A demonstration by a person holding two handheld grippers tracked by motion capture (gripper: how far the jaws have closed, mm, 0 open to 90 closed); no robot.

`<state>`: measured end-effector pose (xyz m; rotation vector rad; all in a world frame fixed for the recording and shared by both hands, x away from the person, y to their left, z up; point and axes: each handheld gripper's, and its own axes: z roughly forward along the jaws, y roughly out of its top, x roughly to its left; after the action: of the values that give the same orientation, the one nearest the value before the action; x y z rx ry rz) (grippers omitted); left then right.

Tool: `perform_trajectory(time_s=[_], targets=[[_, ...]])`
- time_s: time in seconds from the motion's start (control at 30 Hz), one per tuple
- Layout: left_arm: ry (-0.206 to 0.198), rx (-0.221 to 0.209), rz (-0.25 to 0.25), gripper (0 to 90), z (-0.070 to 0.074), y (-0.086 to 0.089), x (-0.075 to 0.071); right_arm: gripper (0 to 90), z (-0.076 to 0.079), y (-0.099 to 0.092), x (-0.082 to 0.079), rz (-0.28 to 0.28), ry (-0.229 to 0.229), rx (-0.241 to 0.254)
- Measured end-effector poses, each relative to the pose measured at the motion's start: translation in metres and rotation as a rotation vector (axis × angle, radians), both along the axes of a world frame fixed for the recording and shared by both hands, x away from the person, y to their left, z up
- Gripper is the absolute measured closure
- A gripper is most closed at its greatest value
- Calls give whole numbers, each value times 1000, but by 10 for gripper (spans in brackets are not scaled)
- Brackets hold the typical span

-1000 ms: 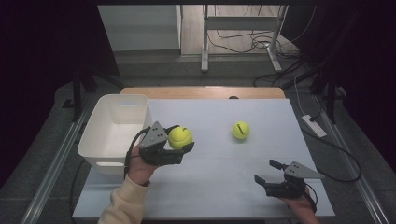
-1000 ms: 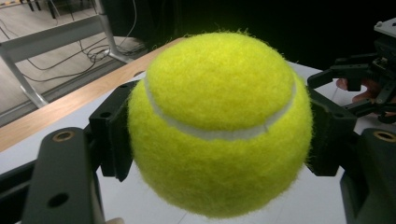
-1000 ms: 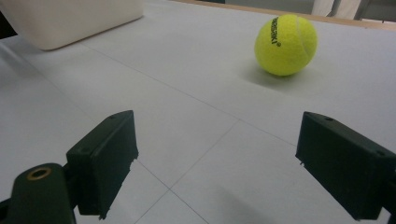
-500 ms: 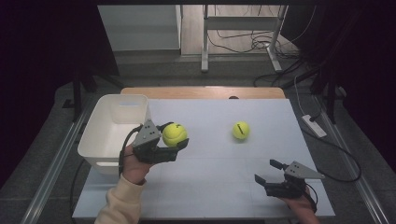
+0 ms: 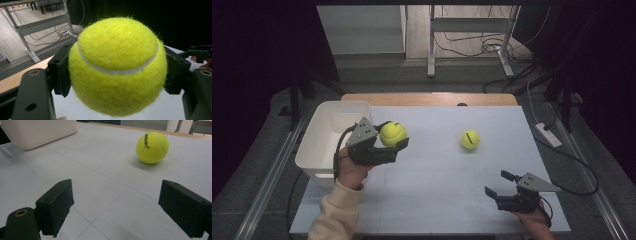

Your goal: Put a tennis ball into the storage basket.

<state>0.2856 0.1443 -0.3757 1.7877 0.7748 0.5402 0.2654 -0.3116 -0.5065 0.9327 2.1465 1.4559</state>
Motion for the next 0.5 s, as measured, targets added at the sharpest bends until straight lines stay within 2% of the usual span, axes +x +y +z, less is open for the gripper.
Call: perform_trajectory(time_s=[0.5], targets=[[18, -18, 52, 262, 7, 12, 15, 126, 0, -1, 0, -10, 2, 5]])
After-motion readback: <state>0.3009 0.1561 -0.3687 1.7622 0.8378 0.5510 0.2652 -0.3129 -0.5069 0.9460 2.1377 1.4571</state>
